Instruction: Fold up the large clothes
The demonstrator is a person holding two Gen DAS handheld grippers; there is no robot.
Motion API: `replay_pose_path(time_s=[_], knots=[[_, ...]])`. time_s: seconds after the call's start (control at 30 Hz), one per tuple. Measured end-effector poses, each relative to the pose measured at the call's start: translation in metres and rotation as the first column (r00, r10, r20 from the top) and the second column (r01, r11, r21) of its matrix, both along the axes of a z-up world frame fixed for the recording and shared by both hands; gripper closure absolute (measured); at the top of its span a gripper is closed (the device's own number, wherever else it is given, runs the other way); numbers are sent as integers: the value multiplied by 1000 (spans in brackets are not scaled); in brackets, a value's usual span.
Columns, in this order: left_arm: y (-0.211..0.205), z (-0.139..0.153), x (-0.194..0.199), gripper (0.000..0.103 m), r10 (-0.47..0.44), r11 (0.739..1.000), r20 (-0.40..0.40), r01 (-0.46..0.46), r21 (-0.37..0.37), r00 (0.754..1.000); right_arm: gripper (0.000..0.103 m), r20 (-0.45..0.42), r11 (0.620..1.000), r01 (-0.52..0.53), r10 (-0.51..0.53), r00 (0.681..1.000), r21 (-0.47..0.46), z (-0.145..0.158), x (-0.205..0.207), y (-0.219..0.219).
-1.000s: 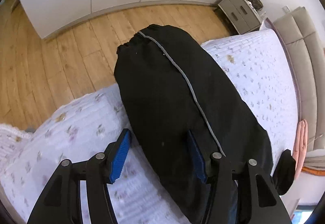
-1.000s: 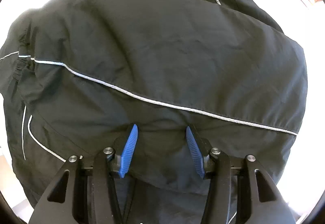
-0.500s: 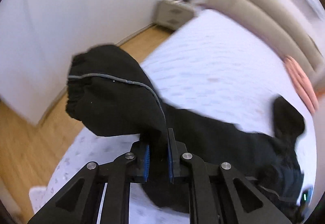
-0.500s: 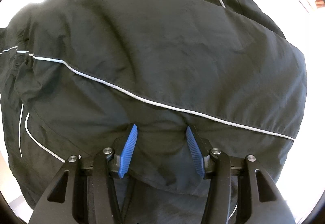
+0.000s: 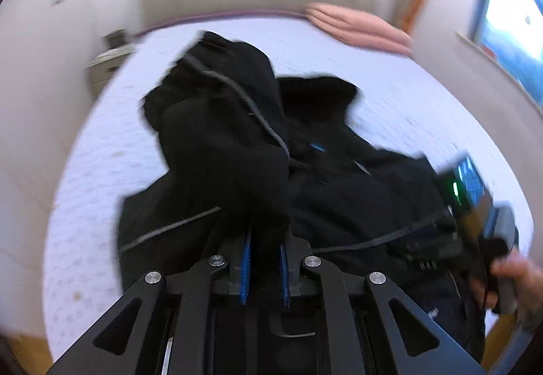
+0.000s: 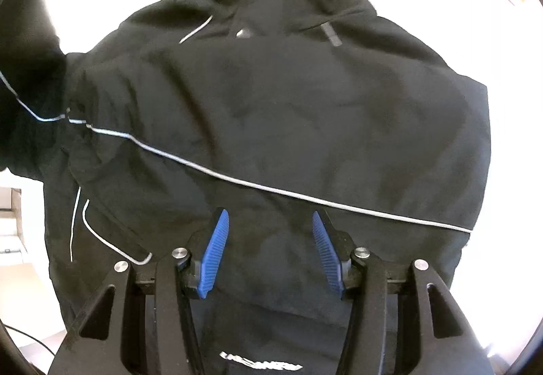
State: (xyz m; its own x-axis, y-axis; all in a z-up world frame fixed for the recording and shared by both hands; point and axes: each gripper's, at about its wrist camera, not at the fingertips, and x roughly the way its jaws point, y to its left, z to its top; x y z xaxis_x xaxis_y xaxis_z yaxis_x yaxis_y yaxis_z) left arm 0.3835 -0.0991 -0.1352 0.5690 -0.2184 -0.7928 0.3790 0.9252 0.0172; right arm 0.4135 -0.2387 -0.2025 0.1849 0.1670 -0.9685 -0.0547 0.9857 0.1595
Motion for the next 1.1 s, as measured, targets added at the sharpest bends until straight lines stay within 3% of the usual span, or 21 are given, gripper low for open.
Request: replay_pose_path(time_s=[0.1, 0.17, 0.23, 0.3, 0.37, 0.43, 0.57, 0.7, 0.83, 0.87, 0.97, 1.1], knots=[[-47, -35, -6, 89, -83, 995, -29, 84, 55, 996, 47, -11, 999, 31, -31, 999, 42, 3, -6, -21], [-67, -69, -1, 81, -94, 989, -108, 105, 105, 990, 47, -21, 996, 45, -44, 999, 71, 0, -11, -32], [-76, -103, -1, 64, -106, 988, -238, 129, 82, 965, 47, -26, 996, 50, -48, 998, 74, -6, -18, -40], [-78, -116, -4, 61, -123, 988, -289, 145, 54, 949, 47, -27, 995, 55, -53, 998, 86, -6, -18, -50], [-75, -114, -8, 53, -152, 987, -320, 159, -2, 935, 47, -25, 988, 69, -66, 997, 139, -5, -18, -57], [-74, -109, -14, 35, -172, 985, -335, 168, -41, 927, 47, -17, 969, 82, -80, 997, 233, 0, -16, -65], [-78, -100, -26, 34, -177, 984, -363, 173, -46, 915, 35, 0, 926, 86, -92, 996, 367, 7, -2, -66], [-74, -97, -28, 34, -134, 991, -374, 132, -31, 918, 35, -27, 896, 112, -112, 993, 431, -7, 17, -60], [-60, -84, -31, 35, -83, 997, -336, 75, -35, 938, 35, -123, 819, 193, -150, 981, 541, -36, 32, -43], [-58, -78, -30, 35, -65, 998, -310, 59, -27, 949, 43, -149, 809, 206, -147, 978, 551, -46, 40, -34], [-45, -60, -26, 35, -13, 1000, -257, 6, -28, 966, 66, -129, 842, 167, -117, 985, 513, -46, 41, -19], [-22, -42, -8, 37, 89, 995, -182, -96, -25, 979, 70, 18, 892, 76, -94, 995, 445, -8, 28, -12]])
